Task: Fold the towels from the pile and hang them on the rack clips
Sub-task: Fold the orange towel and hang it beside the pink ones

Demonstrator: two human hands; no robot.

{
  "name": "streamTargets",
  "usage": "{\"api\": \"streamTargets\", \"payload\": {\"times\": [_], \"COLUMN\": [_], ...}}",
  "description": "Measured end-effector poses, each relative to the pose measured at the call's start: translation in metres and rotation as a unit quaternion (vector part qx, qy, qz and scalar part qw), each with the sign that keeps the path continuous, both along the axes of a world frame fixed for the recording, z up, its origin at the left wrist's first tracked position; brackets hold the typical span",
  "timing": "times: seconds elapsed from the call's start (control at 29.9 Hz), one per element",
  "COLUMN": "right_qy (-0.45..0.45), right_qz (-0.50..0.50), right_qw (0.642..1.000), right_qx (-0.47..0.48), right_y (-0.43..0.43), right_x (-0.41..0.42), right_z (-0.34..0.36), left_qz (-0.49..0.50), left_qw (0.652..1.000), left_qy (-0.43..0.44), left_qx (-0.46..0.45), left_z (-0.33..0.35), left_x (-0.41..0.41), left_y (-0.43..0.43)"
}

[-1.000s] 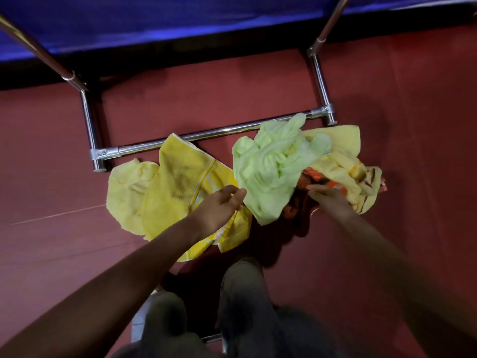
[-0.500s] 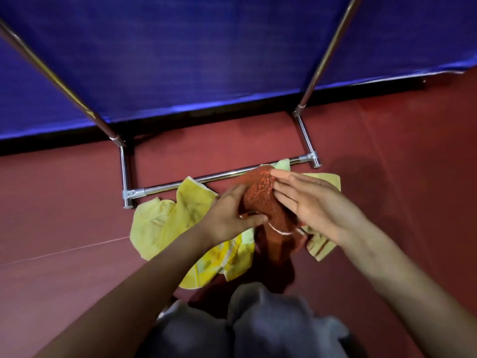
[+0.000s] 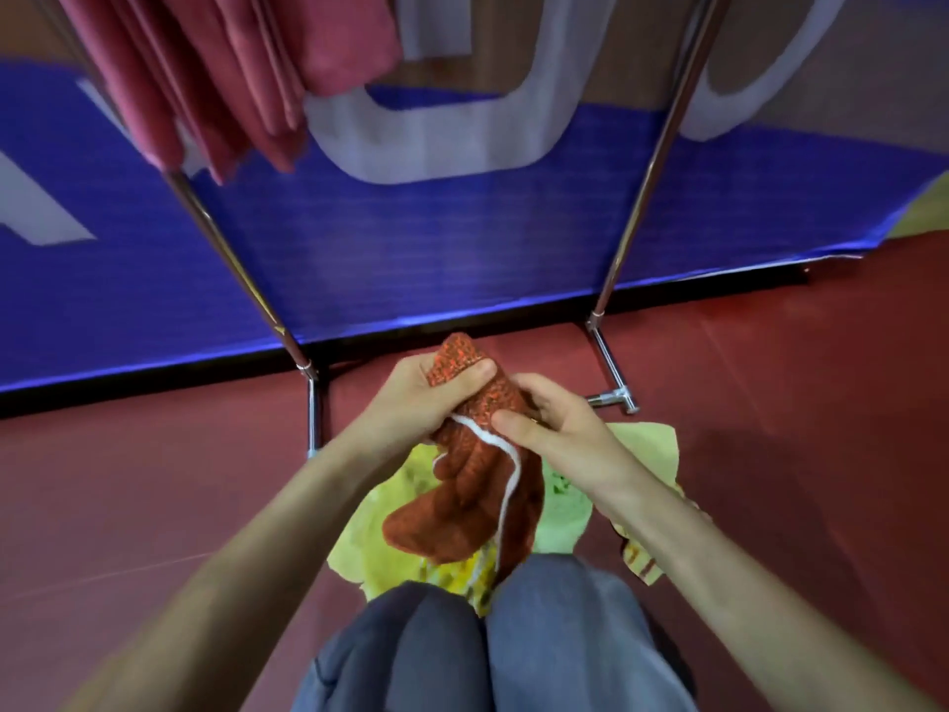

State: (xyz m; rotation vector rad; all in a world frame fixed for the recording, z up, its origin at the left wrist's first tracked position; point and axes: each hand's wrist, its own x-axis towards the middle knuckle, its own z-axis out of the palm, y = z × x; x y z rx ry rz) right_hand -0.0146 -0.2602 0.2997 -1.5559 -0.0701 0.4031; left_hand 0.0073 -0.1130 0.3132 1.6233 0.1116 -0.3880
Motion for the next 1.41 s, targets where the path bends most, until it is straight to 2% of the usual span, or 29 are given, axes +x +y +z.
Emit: {"api": "streamTargets", "payload": {"times": [0.23,0.44,0.5,0.6,0.7,0.84,1.04,1.11,1.21,1.31,1.41], "right_qy": [-0.072,-0.05,-0.049,-0.035,0.02,0.073,0.133,0.134,0.094,0.044,-0.004], "right_qz": [-0.057,-0.088,-0.076,-0.059,-0.057,-0.059,-0.009,0.016,-0.015,0.021,0.06], "right_qw": [0.996,0.994,0.996,0.997,0.997,0.993,0.97,0.963,0.956,0.979,0.997], "right_qx": [0.009,0.031,0.027,0.03,0.055,0.071,0.202,0.234,0.276,0.2,0.053], "right_y": [0.011,0.008,0.01,0.017,0.028,0.041,0.035,0.032,0.027,0.018,0.014], "right_x": [-0.017,-0.03,-0.036,-0.047,-0.05,-0.06,-0.068,-0.073,-0.085,-0.108,-0.122], "right_z": [0.042,0.082,0.096,0.117,0.129,0.141,0.154,0.153,0.14,0.122,0.111], "left_qz": [-0.031,-0.08,-0.096,-0.121,-0.078,-0.021,0.024,0.029,0.054,0.131,0.177], "left_qw": [0.999,0.991,0.976,0.925,0.897,0.895,0.904,0.911,0.914,0.917,0.918], "left_qy": [0.005,-0.109,-0.186,-0.317,-0.38,-0.386,-0.365,-0.351,-0.352,-0.349,-0.328], "left_qx": [-0.012,0.003,0.055,0.171,0.211,0.222,0.219,0.213,0.192,0.141,0.136], "left_z": [0.054,0.095,0.103,0.116,0.122,0.127,0.14,0.147,0.157,0.166,0.167], "left_x": [-0.03,-0.068,-0.077,-0.089,-0.096,-0.112,-0.126,-0.129,-0.128,-0.123,-0.117], "left_y": [0.02,0.028,0.03,0.03,0.026,0.021,0.023,0.024,0.025,0.029,0.039]}}
